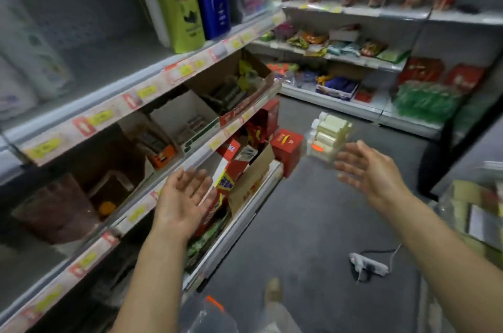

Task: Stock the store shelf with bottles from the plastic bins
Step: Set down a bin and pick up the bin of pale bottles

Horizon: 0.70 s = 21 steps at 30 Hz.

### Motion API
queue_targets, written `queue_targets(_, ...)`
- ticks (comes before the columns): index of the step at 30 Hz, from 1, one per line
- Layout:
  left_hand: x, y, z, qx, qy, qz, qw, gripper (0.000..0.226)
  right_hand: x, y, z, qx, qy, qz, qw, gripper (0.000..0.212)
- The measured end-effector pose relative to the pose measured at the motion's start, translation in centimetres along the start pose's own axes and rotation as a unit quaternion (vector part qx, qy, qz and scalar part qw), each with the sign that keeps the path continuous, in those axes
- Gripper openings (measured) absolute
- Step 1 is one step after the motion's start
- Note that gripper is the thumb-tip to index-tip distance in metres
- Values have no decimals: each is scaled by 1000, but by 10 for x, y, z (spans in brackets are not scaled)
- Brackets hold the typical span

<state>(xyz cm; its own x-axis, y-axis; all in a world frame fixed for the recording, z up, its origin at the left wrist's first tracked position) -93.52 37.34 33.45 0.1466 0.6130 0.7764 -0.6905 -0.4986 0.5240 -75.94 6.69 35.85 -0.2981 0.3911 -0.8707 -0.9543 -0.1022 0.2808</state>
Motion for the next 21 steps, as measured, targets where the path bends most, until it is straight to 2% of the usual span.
queue_targets(8, 14, -146, 157, -68, -31, -61, 995, 23, -47, -169, -7, 66, -29, -4, 997, 24)
queue_targets(12, 37, -214, 232, -91, -61, -60, 992, 24, -77, -244, -7, 91, -33, -5, 995, 24)
queue_targets(21, 17, -324, 391, -149, -125, -119, 974, 25, -141, -371, -97, 197, -75, -20, 977, 22)
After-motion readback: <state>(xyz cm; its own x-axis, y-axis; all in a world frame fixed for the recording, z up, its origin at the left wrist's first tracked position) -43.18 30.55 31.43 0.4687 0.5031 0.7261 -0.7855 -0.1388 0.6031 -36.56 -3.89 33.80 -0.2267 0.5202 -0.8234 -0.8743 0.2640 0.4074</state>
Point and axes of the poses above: each hand's wrist, its own y-axis away from the middle knuckle, its own z-axis out of the palm, x = y × z, the point moved 7 cm from there along -y, towards the middle knuckle, and after that the axes turned 13 degrees about -y, right-handed, at the moved point
